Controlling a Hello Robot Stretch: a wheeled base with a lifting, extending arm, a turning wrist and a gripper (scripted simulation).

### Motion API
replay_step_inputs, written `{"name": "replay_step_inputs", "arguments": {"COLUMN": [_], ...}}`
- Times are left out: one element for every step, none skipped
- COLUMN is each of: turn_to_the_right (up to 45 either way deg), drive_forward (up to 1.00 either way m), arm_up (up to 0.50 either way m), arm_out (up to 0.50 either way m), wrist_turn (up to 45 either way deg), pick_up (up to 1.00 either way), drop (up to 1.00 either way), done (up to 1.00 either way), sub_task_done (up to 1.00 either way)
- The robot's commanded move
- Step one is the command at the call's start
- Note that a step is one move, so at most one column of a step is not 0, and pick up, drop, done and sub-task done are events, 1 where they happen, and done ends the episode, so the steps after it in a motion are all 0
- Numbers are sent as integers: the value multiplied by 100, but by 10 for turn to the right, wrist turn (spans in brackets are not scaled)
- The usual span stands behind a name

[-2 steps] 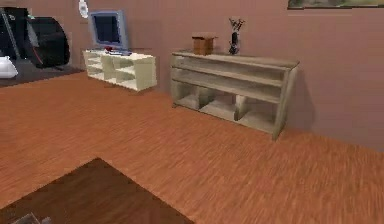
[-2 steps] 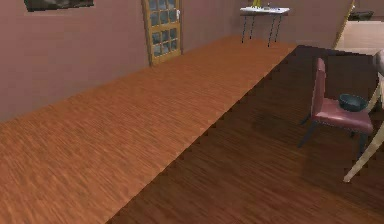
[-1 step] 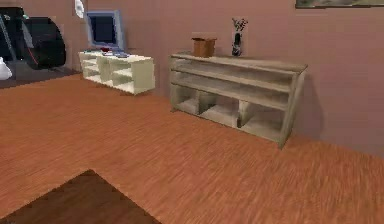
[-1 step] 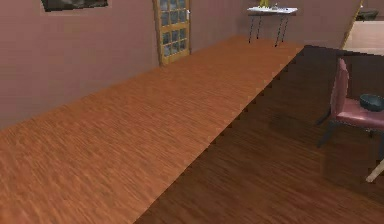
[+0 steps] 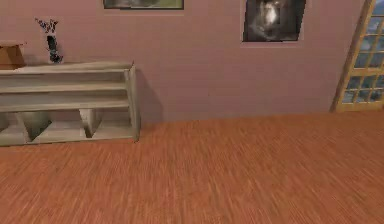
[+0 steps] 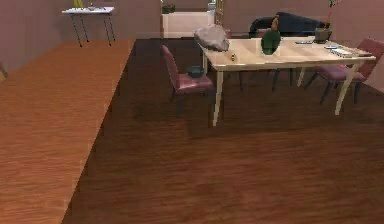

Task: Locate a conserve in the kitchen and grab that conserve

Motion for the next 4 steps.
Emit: {"name": "replay_step_inputs", "arguments": {"turn_to_the_right": [450,0,-450,-390], "drive_forward": [0,5,0,0], "arm_up": [0,0,0,0], "arm_out": [0,0,0,0], "wrist_turn": [0,0,0,0], "pick_up": [0,0,0,0], "drop": [0,0,0,0], "done": [0,0,0,0], "sub_task_done": [0,0,0,0]}}
